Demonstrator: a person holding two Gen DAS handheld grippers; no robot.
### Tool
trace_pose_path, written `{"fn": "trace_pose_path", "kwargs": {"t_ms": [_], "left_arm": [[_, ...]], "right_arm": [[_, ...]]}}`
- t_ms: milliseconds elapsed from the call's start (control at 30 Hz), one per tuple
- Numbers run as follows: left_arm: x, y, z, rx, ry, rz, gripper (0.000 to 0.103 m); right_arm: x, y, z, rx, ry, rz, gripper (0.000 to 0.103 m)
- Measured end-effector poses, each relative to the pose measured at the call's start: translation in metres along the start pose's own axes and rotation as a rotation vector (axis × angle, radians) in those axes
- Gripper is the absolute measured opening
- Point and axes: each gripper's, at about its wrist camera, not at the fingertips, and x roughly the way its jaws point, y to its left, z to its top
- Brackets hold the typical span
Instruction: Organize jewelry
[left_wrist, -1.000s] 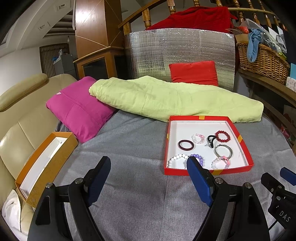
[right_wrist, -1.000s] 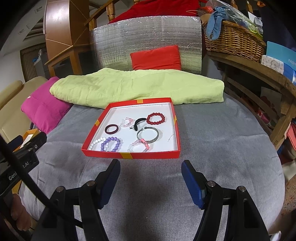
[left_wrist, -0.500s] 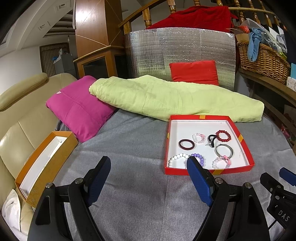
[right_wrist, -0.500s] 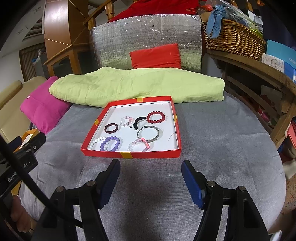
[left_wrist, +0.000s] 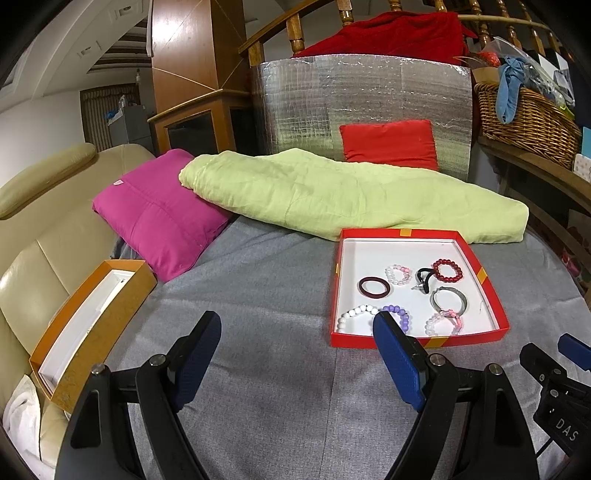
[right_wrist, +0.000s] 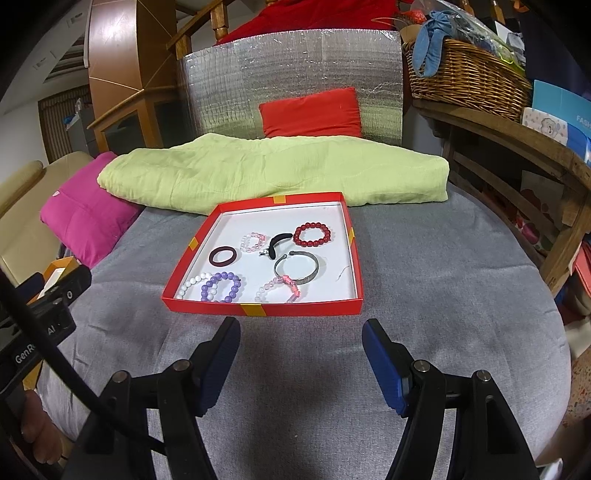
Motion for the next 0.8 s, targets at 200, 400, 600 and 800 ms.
{"fn": "trace_pose_path", "kwargs": {"t_ms": [200, 400, 600, 800], "left_arm": [[0.002, 0.001, 0.000, -0.006, 0.006, -0.001, 0.085], [0.003, 0.002, 0.000, -0.010, 0.007, 0.001, 0.085], [0.008, 0.003, -0.001, -0.012, 0.011, 0.005, 0.085], [0.012, 0.004, -0.004, 0.005, -0.070, 0.007, 0.085]], "right_arm": [[0.000, 0.004, 0.001, -0.009, 0.000, -0.002, 0.072], [0.001, 0.006, 0.000, -0.013, 0.000, -0.003, 0.072], [0.008, 0.012, 0.000, -0.017, 0.005, -0.003, 0.072], [0.023, 0.009, 0.000, -0.010, 0.012, -0.005, 0.072]]}}
